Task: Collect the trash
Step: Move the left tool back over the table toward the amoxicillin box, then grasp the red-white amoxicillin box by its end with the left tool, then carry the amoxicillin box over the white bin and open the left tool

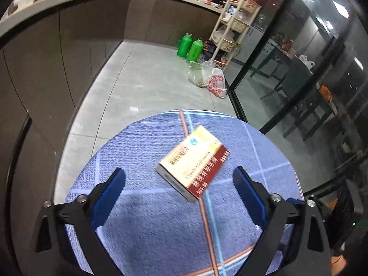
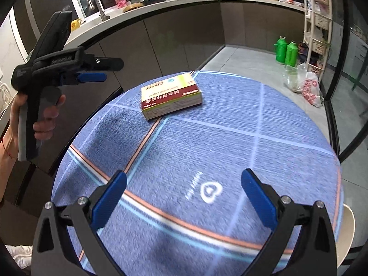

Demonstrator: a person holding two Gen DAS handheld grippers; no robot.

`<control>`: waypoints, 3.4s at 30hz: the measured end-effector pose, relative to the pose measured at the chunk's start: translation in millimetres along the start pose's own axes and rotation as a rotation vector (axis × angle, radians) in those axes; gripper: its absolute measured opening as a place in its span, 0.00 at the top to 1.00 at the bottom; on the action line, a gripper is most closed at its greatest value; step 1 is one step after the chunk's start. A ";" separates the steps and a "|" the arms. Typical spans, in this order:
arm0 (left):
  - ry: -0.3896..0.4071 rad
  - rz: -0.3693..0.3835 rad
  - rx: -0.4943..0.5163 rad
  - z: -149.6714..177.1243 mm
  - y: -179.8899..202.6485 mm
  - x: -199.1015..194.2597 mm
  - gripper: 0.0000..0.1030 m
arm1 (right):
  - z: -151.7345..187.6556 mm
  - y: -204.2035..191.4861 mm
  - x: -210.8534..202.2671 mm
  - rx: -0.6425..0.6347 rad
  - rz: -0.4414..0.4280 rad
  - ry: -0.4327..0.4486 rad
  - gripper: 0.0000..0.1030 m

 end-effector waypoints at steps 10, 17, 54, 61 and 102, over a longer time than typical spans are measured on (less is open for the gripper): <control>-0.130 0.043 -0.036 -23.9 -14.1 58.3 0.35 | -26.2 -6.8 64.3 -0.024 -0.038 -0.041 0.03; -0.222 0.099 -0.056 -32.9 -12.2 92.3 0.45 | -52.8 -18.2 96.3 -0.052 -0.062 -0.046 0.03; -0.385 0.332 -0.082 54.7 31.5 83.8 0.79 | -24.7 -10.2 60.6 -0.090 -0.087 0.005 0.43; -0.359 0.348 -0.042 56.3 69.8 66.9 0.79 | -22.4 7.8 17.5 -0.082 -0.055 0.070 0.43; -0.604 0.330 0.464 238.7 432.9 199.1 0.67 | 273.5 221.0 -195.1 0.426 0.186 0.167 0.40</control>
Point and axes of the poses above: each gripper's, at about its wrist camera, not at the fingertips, and x roughly the way its jaws point, y to its right, z to its underside, the point moved 5 cm from there along x, roughly the way its jaws point, and after that the axes turned 14 degrees about -x, right-handed, at the moved point
